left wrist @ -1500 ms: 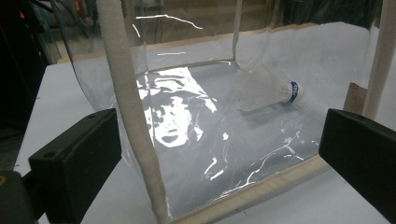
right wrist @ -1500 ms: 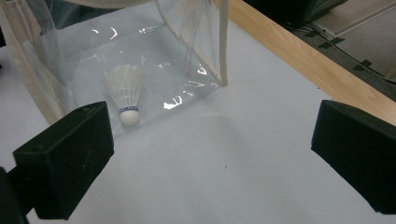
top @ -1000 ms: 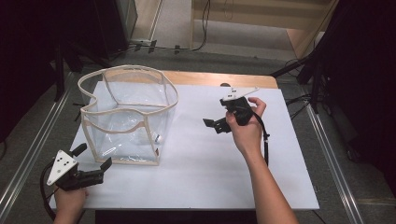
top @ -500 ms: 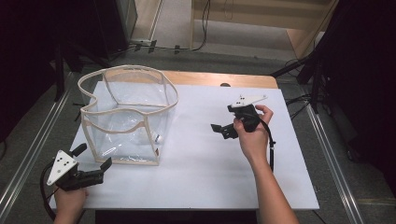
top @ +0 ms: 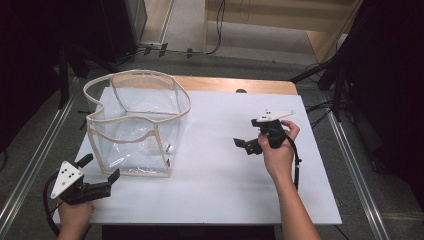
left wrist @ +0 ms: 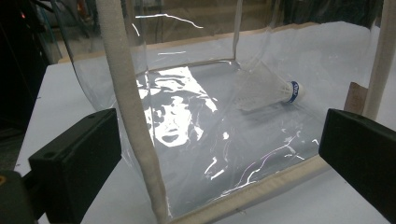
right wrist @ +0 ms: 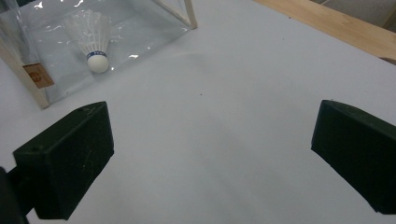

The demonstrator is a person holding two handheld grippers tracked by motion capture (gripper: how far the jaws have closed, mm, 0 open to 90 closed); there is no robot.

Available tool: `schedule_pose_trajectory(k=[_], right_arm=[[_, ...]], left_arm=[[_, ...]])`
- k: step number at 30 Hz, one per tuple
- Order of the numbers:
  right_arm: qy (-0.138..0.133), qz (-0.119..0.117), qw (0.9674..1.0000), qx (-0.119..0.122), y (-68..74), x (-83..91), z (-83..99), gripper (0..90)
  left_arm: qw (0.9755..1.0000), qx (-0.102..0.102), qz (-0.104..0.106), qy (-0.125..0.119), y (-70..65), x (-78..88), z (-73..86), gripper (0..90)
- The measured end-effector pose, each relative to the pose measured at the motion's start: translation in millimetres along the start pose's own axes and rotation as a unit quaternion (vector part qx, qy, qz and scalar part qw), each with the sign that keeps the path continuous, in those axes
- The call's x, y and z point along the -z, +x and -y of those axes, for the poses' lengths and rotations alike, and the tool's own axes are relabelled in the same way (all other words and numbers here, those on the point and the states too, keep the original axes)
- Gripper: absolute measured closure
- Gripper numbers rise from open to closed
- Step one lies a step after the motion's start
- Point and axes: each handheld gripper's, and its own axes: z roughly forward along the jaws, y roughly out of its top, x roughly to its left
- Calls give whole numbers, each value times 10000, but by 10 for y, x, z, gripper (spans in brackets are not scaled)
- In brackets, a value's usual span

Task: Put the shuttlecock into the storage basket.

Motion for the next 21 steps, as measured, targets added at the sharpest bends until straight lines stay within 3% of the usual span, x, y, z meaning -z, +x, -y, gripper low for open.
schedule_pose_trajectory(k=[21], right_arm=[[-149, 198, 9990, -369, -109, 202, 502, 0]], left_arm=[[10000, 30, -7, -18, 2, 4, 3, 0]])
